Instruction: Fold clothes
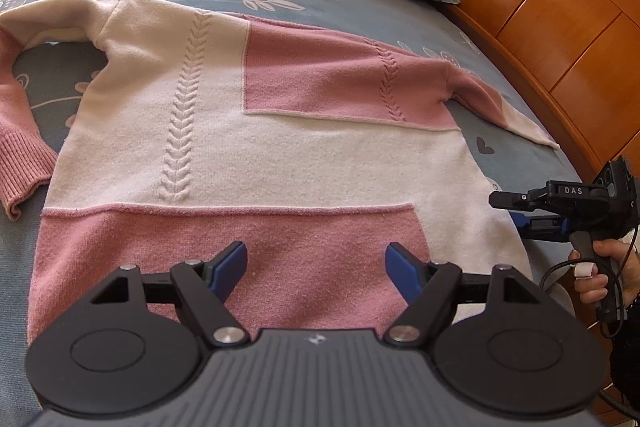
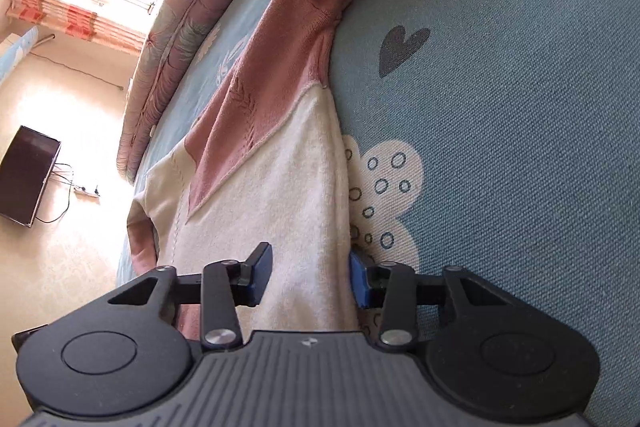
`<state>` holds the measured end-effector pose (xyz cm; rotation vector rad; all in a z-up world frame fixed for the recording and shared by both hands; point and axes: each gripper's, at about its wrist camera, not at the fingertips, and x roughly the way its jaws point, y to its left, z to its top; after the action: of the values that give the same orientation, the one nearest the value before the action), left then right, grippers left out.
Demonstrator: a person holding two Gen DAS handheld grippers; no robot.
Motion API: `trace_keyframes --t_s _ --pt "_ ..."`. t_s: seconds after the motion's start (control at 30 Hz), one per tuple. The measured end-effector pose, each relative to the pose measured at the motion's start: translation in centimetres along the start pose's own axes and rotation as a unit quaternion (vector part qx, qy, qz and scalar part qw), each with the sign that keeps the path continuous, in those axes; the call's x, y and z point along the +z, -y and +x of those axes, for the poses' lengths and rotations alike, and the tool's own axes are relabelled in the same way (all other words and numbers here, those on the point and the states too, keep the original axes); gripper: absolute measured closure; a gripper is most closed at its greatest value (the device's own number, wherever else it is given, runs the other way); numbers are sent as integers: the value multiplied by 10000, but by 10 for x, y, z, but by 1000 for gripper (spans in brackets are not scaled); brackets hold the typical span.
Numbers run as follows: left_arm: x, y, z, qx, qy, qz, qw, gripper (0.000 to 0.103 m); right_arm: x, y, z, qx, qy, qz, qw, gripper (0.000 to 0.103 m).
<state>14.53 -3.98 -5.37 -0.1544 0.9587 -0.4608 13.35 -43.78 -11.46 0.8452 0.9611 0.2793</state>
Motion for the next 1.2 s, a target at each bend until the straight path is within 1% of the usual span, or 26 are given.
trace_keyframes --t_s 0.03,0.07,0.13,0.23,0.27,0.3,0.33,0.37,0.43,0.47,0.5,0.53,0.6,0.63,0.7,0.73,0.77,0.8,0.83,0.93,1.0,1.03,1.07,1.13,1.2 --pt "-1 0 -1 8 4 15 10000 27 0 -4 1 -151 -30 -104 9998 86" --pt "-2 0 -3 19 -3 26 10000 27 -1 -6 1 -259 -61 -183 9995 86" --pt "-5 -4 -4 61 -69 26 10000 27 -6 -7 -4 -342 -99 -256 9990 88" --pt "-10 -11 -6 96 -209 84 9997 27 -11 -7 -15 -525 -127 -408 9977 88" --pt "-9 -13 -7 122 -217 125 9996 27 -12 -10 -18 -632 -140 -481 9967 85" --pt "-7 -17 -8 158 -202 174 9995 27 -13 -14 -21 -748 -135 -571 9955 79" --pt "-5 -20 -9 195 -187 223 9994 27 -12 -23 -23 -883 -61 -755 9932 68" --pt "1 -22 -10 295 -130 286 9991 27 -11 -37 -25 -1012 81 -1067 9891 63" --pt "15 -27 -9 554 50 460 9974 27 -8 -64 -26 -1238 342 -1704 9770 48" --pt "23 -28 -5 639 145 602 9960 27 -7 -79 -19 -1261 400 -2027 9703 45" --pt "29 -30 2 699 204 718 9948 27 -7 -92 -8 -1266 434 -2250 9651 39" --pt "32 -30 10 772 192 797 9936 27 -8 -103 4 -1284 436 -2452 9599 37" --pt "33 -29 26 945 103 942 9910 27 -16 -117 34 -1380 296 -2764 9506 37" --pt "28 -28 30 1001 31 1064 9893 27 -22 -123 49 -1489 223 -2939 9439 37" --pt "10 -23 32 1075 -150 1368 9846 26 -41 -126 67 -1932 137 -3363 9216 37" --pt "-1 -22 27 1096 -180 1433 9834 25 -52 -125 69 -2101 156 -3578 9097 34" --pt "-14 -23 20 1107 -172 1443 9832 21 -64 -122 65 -2179 253 -3766 9001 30" --pt "-26 -23 13 1118 -165 1454 9829 17 -72 -118 60 -2238 272 -3813 8965 19" --pt "-39 -24 5 1128 -157 1464 9826 16 -79 -111 53 -2295 245 -3781 8965 11" --pt "-51 -24 -12 1066 -249 1399 9841 15 -92 -96 31 -2207 271 -3657 9038 10" --pt "-57 -24 -23 1015 -322 1345 9852 15 -96 -100 25 -2238 232 -3716 9007 10" --pt "-54 -23 -26 977 -288 1364 9854 15 -96 -107 25 -2206 210 -3736 9007 10" --pt "-48 -21 -27 933 -209 1411 9854 15 -95 -116 28 -2088 248 -3786 9014 10" --pt "-32 -19 -20 929 -16 1384 9860 15 -94 -134 34 -1851 327 -3894 9017 10" --pt "-14 -18 -11 946 185 1327 9865 15 -90 -151 52 -1674 375 -3993 9006 10"
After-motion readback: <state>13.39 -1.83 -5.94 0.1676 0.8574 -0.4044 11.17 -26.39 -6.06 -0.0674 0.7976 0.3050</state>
